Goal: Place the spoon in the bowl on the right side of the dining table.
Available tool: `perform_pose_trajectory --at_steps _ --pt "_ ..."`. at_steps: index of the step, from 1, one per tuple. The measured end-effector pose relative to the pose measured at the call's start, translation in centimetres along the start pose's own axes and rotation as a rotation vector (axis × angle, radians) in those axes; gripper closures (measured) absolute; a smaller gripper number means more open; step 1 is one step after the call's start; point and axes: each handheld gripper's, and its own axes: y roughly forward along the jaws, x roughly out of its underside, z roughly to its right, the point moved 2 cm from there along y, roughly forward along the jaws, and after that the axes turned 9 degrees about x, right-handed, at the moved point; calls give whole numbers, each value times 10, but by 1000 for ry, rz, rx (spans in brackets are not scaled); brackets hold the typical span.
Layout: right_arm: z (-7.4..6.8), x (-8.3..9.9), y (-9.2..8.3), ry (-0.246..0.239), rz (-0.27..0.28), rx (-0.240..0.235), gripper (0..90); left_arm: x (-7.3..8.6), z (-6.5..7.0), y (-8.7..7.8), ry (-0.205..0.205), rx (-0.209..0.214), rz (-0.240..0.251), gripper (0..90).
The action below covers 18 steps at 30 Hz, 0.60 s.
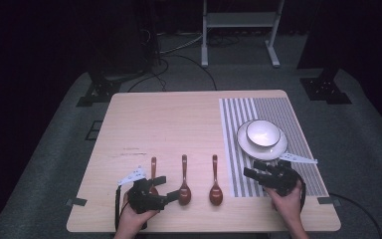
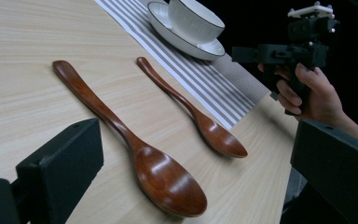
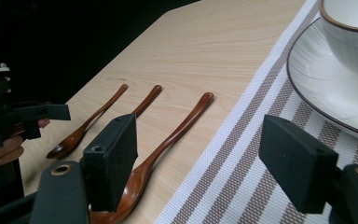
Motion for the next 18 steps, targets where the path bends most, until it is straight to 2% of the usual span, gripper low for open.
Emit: perform_pose_trajectory --at_steps 3,5,18 --pt "-2 -1 4 -7 -2 -4 268 1 0 2 -3 -2 -3 11" --pt "-5 -4 8 -9 -12 -13 268 1 1 3 -17 7 -6 12" --pt "-17 -17 22 -48 -33 -30 268 8 10 18 -30 73 -62 12"
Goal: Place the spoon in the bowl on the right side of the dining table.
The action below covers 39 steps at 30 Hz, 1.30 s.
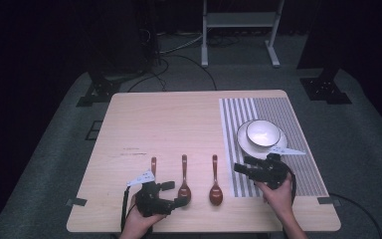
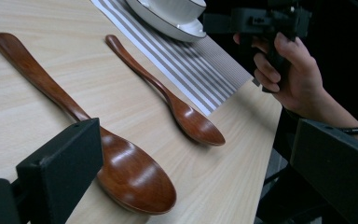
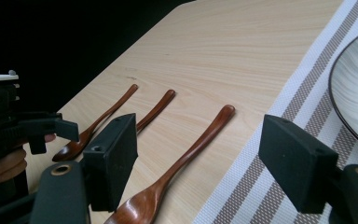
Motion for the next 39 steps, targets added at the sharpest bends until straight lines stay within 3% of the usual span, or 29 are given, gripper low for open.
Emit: perform_pose_trajectory --at_steps 7,24,31,39 --pt "-8 -7 8 -22 -18 -10 268 5 3 10 -23 23 -33 12" --pt "-23 -14 21 -63 -49 -24 269 15 12 26 -23 70 -118 12" --pt "-26 -14 25 -69 -55 -28 269 24 9 33 -23 54 -196 13" --pt "-35 -17 37 -79 -99 -50 268 26 10 34 8 55 -216 15"
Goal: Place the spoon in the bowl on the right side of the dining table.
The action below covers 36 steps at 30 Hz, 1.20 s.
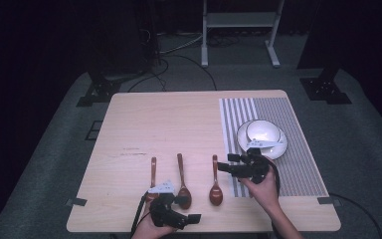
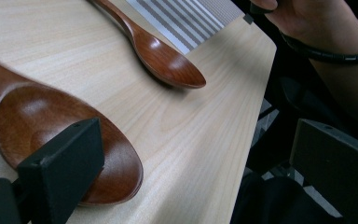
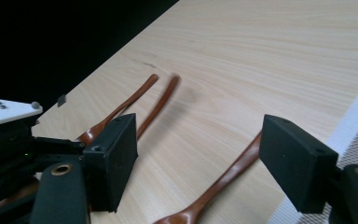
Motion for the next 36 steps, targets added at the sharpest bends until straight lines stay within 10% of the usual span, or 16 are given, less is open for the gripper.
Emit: perform_pose_trajectory --at_steps 14,36 --pt "-18 -13 42 -44 -137 -50 269 0 -1 -1 4 8 -8 16" --pt "-26 -27 73 -84 -199 -48 269 0 0 -1 0 5 -8 16"
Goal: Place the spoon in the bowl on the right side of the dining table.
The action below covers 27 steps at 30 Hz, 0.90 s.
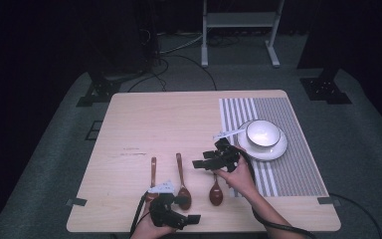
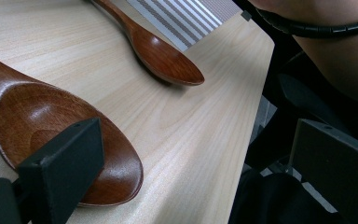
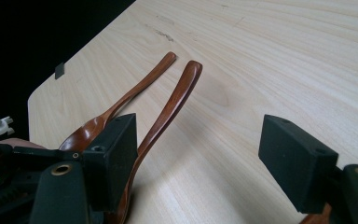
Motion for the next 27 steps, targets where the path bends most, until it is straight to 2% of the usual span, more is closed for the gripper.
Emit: perform_pose_trajectory --at_steps 27 --pt "-10 -16 43 -16 -63 -25 269 0 0 0 6 2 -3 16"
